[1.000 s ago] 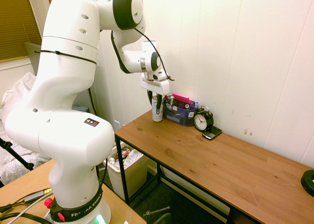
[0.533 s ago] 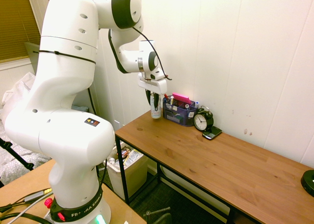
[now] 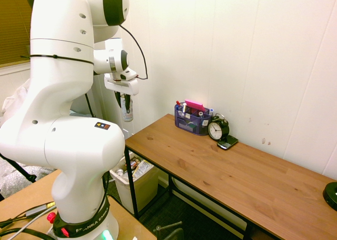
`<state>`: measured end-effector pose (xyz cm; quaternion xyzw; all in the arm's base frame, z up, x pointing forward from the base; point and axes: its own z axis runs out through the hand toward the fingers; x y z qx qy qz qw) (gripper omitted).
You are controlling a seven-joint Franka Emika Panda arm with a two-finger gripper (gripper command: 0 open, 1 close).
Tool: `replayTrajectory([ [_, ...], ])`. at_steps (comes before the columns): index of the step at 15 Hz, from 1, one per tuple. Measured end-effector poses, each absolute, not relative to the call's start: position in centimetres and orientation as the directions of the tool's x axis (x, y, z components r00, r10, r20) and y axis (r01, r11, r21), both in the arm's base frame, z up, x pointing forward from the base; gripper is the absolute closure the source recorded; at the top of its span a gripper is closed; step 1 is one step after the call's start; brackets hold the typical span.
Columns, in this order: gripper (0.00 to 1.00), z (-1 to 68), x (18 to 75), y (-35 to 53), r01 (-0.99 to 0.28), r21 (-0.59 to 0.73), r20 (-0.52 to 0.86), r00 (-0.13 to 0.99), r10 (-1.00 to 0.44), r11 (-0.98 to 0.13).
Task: Throw the can in the trash bin
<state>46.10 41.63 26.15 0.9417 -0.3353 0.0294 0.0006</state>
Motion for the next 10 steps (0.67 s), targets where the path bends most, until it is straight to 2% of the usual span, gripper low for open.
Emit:
replayTrajectory([
  [4, 0.0, 23.7, 49.4, 42.9, -0.653, -0.005, 0.044, 0.756, -0.653, -0.757],
  [10, 0.0, 23.6, 50.0, 42.7, -0.665, -0.014, 0.036, 0.746, -0.665, -0.747],
])
